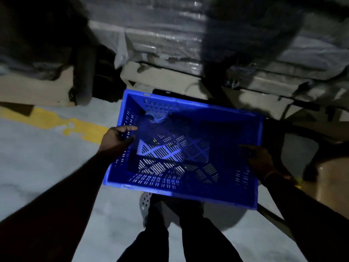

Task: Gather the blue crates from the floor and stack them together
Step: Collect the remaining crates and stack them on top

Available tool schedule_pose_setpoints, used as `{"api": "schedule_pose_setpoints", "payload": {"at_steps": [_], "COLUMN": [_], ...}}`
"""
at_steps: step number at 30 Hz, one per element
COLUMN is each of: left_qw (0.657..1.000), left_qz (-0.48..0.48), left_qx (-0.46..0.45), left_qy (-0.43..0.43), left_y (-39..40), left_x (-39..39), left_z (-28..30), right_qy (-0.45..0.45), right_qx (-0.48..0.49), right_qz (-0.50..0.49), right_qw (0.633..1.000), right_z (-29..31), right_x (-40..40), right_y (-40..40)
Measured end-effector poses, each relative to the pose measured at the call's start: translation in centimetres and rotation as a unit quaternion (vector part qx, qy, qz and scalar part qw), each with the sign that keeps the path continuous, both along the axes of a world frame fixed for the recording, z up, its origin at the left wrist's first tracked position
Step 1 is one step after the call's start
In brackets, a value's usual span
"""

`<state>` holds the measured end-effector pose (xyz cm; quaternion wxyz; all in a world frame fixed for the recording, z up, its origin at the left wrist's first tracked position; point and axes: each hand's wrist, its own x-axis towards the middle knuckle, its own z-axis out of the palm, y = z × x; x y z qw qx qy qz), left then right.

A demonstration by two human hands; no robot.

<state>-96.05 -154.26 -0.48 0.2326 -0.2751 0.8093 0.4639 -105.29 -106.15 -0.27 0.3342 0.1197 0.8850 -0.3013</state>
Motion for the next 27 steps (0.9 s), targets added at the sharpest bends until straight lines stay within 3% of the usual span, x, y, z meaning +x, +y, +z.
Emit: {"api": "schedule_pose_setpoints", "payload": {"at_steps": [7, 18, 27], "left_qw": [0.995, 0.983, 0.971], "left_qz": [0.077, 0.100, 0.156], "left_qx": [-0.023, -0.055, -0.028], "left_qy": [0.066, 0.140, 0.179], "left_y": [0.4, -1.5, -1.6], "left_x": [0.1, 1.5, 4.6], "left_z": [16.5, 42.8, 49.9], "right_qy": [0.040, 0.155, 0.203], "right_qx": [-0.048, -0.101, -0.071], "right_qz": [-0.032, -0.019, 0.059], "right_qw": [0.998, 0.983, 0.975], "right_z": [16.2, 41.6, 49.0], "right_x": [-0.6, -0.2, -0.5], "right_y": [-0.5, -2.2, -2.2]}}
